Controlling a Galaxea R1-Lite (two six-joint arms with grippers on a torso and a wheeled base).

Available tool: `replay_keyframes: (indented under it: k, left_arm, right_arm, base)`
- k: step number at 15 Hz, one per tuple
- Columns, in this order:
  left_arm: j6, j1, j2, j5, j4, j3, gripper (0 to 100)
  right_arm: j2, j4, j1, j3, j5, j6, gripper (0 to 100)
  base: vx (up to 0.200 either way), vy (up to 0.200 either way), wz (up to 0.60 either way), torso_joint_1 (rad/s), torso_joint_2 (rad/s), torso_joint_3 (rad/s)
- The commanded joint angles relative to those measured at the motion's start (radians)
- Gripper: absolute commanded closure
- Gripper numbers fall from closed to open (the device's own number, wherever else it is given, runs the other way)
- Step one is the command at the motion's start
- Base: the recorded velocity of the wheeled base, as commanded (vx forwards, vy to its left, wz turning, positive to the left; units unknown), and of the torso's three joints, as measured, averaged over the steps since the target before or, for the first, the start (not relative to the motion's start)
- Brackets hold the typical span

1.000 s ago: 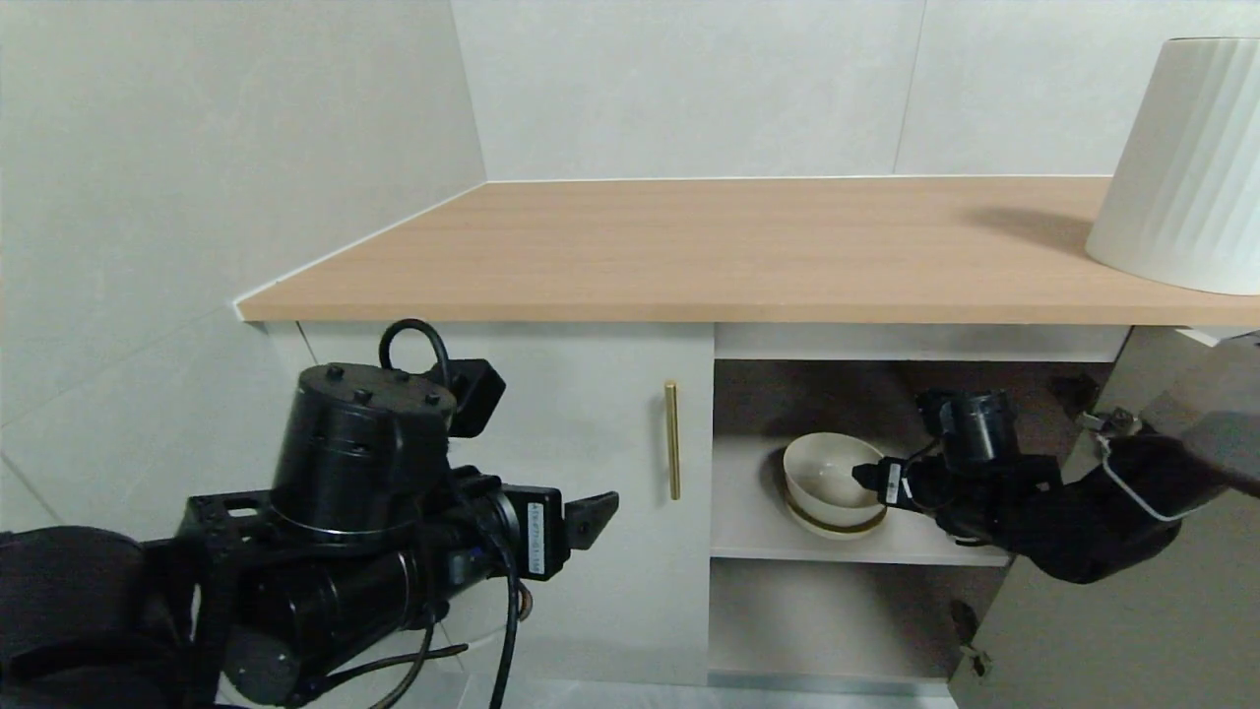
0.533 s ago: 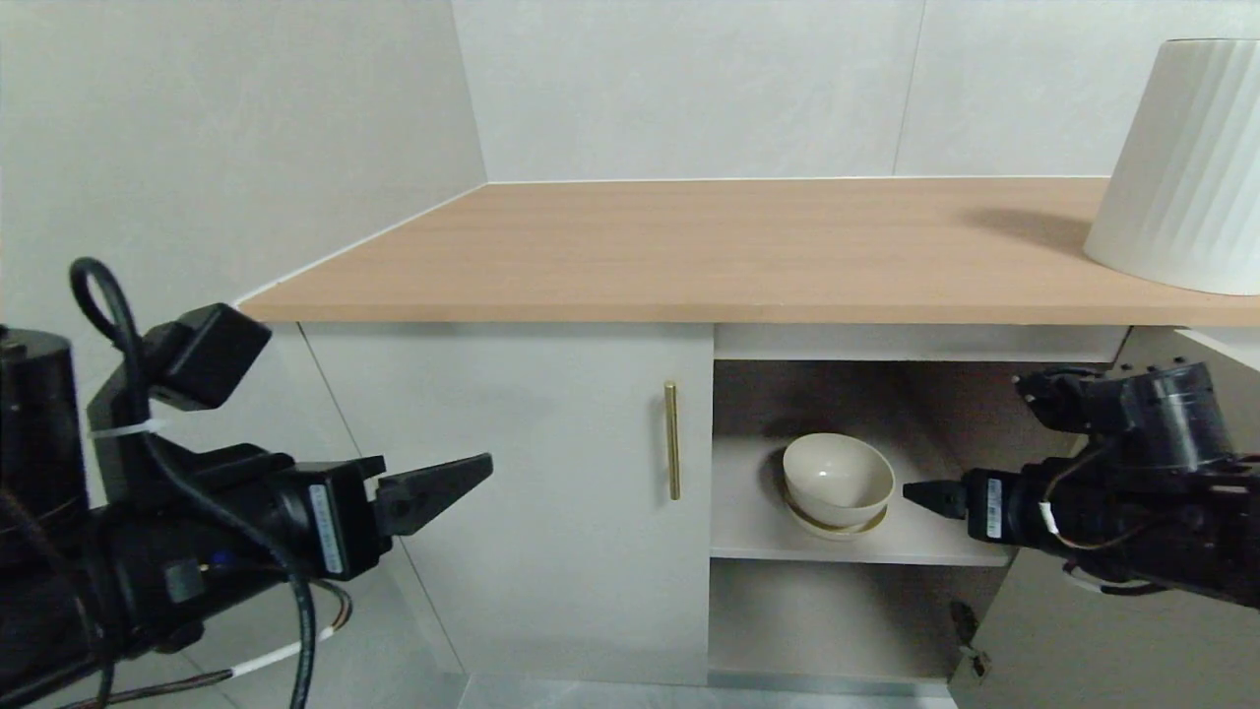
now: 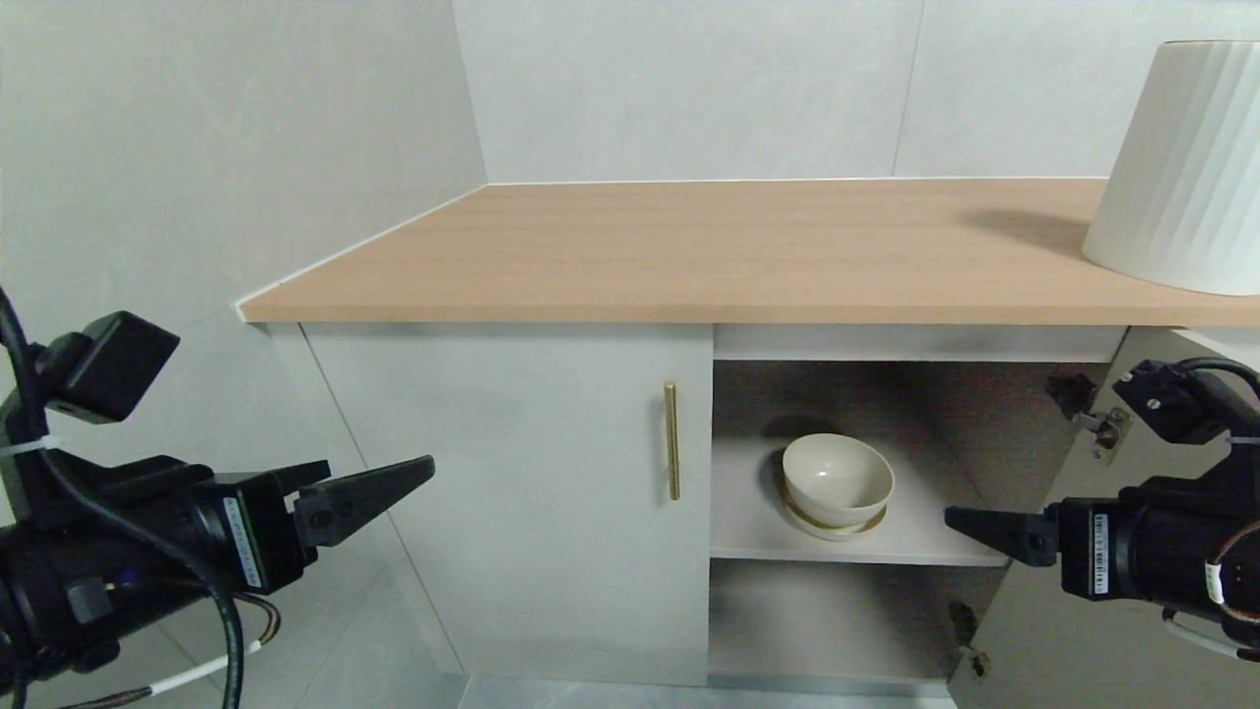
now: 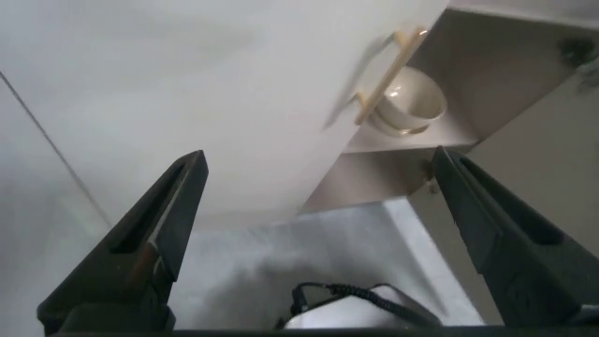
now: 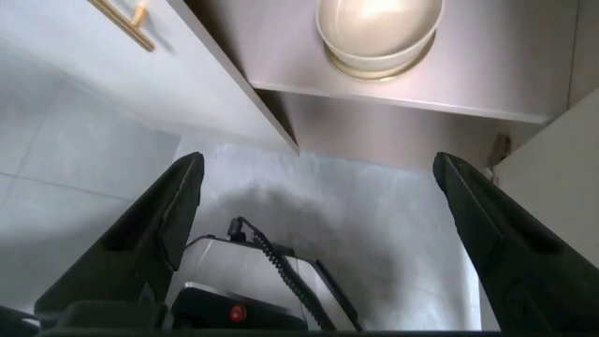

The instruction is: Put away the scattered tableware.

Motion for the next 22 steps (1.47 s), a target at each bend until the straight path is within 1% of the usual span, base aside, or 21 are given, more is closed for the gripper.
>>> replay_keyframes:
  k: [1,2,22]
  left_arm:
    - [-0.001,-0.010,0.030,0.001,-0.001,-0.001,0]
    - [-0.001,-0.010,0.031,0.001,-0.001,-0.001,0]
    - [-0.001,-0.021,0.041,-0.002,0.002,0.007,0]
  right_arm:
    - [-0.017,-0.001,0.001,0.001,-0.001,-0.001,0]
    - [-0.014,-0.001,0.003,0.002,-0.001,-0.001,0]
    - [-0.024,0.028,0.009,0.007,0.007,-0.003,0]
  base:
    - [0.000,0.000,0.00,0.000,0.00,0.000]
    - [0.000,0.000,0.00,0.000,0.00,0.000]
    - [-0.200,0.000,0.00,0.003,0.00,0.002]
